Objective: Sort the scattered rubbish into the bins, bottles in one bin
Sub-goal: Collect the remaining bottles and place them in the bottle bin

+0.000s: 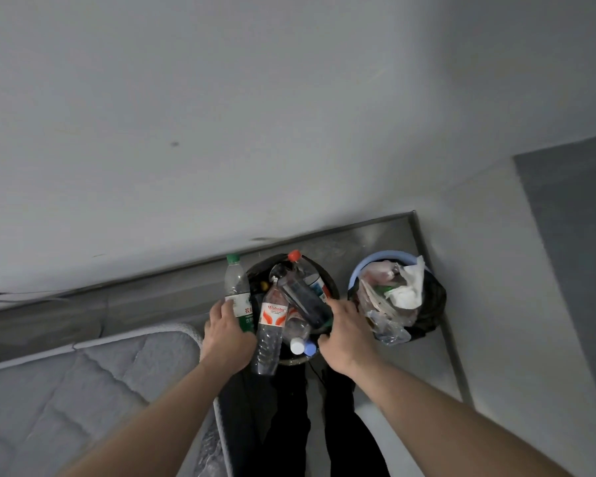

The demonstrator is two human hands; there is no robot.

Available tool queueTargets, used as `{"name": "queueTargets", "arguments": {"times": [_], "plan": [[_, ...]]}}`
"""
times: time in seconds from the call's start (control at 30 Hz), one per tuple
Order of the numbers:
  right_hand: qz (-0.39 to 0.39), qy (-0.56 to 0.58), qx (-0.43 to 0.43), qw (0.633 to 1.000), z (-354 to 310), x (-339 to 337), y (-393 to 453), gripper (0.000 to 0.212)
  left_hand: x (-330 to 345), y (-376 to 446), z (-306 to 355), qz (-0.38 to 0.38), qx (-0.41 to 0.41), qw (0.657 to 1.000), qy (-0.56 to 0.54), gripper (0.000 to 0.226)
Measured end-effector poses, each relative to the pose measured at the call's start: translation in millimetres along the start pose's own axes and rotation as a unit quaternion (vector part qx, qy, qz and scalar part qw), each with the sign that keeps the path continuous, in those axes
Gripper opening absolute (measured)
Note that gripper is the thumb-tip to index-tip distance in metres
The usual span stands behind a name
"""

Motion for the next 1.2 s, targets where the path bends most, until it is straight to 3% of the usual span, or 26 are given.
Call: {"name": "queueTargets", "arguments": {"times": [0.17, 0.4, 0.5, 0.77, 0.93, 1.2], "plan": [[-0.013, -0.039, -0.02, 0.999, -14, -68, -101, 0.07, -64, -108, 33, -0.005, 0.116, 0.991, 0.064, 0.077], [0.018, -0.05, 0.007, 0.999, 5, -165, -249, 0.074, -143, -262, 95, 0.001, 0.248, 0.967, 0.064, 0.059], [0.06, -0.052, 0.025, 0.997, 23, -190, -301, 0.065, -162, -298, 119, -0.004, 0.31, 0.947, 0.08, 0.063], [0.164, 0.044, 0.138, 0.976, 79, -215, -392, 0.066, -202, -346, 187, 0.007, 0.421, 0.887, 0.187, 0.063], [0.218, 0.125, 0.183, 0.951, 118, -220, -429, 0.066, -193, -392, 231, -0.003, 0.478, 0.852, 0.212, 0.063], [0.262, 0.172, 0.216, 0.925, 213, -234, -494, 0.065, -108, -483, 303, -0.024, 0.549, 0.792, 0.267, 0.059]]}}
Point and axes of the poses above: each hand's wrist, its own y-axis towards the middle knuckle, its own x-axis out of the palm, z = x × y, the point moved 5 cm from there along y, towards the middle knuckle, and after that the axes turned 7 degrees about z, right-handed, at the moved point
